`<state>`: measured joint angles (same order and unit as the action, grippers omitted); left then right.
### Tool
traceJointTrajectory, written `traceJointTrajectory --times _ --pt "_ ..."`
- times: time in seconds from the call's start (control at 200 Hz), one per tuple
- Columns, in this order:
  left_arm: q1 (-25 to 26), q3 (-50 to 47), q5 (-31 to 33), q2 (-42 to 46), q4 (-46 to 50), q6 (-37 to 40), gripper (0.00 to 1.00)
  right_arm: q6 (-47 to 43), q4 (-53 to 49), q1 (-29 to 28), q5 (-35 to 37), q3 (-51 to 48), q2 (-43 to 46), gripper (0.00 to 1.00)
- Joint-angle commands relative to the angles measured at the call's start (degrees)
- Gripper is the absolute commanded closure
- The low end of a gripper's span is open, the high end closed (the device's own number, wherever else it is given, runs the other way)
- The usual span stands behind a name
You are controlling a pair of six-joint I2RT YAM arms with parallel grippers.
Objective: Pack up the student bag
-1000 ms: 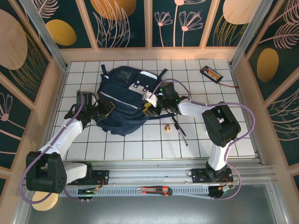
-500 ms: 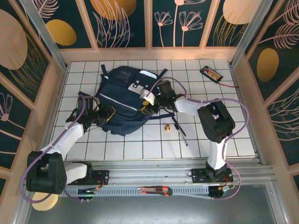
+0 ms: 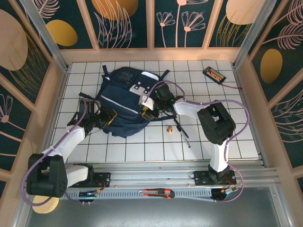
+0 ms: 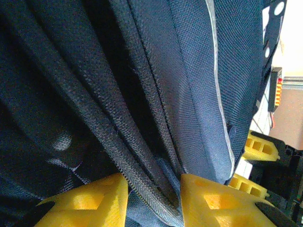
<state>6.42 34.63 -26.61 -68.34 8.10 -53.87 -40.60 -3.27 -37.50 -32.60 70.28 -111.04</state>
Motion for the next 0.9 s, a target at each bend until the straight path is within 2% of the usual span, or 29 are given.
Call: traceJointTrajectory --times 0.0,0.075,0.15,0.235,0.315,0.375,0.45,0.49,0.736,0.896 --pt "-0.1 -0.8 -1.9 0.9 -2.2 -1.3 0.65 -0.5 -0.7 -2.0 -0.7 -1.0 1.4 0.71" --pt "-0.1 -0.7 -1.8 0.8 -2.2 -1.4 0.65 0.3 -0.4 -2.1 -0.3 -0.7 1.0 0.8" --pt "-0.1 -0.8 -1.8 0.8 -2.2 -1.4 0.65 0.8 -0.6 -2.3 0.8 -0.3 1.1 1.0" --pt "-0.1 -0.8 -1.8 0.7 -2.3 -1.6 0.65 1.4 -1.1 -2.3 2.6 -0.4 2.2 1.0" --pt "-0.1 -0.6 -1.6 0.5 -2.7 -1.8 0.7 3.5 -2.7 -2.3 3.1 -0.3 4.3 1.0" --pt "0.0 -0.9 -1.4 0.5 -4.2 -3.1 0.79 7.0 -5.1 -2.4 4.3 0.7 5.6 1.0" --pt "0.6 -2.0 -1.4 0.3 -7.8 -5.9 0.96 11.9 -8.8 -3.1 5.3 2.2 6.8 1.0" --pt "1.4 -2.5 -1.1 0.1 -9.8 -7.6 1.0 13.4 -10.6 -4.0 5.3 2.3 7.5 1.0" --pt "8.1 -5.9 4.6 -0.6 -21.2 -17.1 1.0 24.1 -12.5 -9.4 5.9 -0.5 10.1 1.0" --pt "10.6 -8.2 7.2 -0.8 -26.8 -21.7 1.0 31.0 -10.0 -12.4 6.5 2.6 8.8 1.0"
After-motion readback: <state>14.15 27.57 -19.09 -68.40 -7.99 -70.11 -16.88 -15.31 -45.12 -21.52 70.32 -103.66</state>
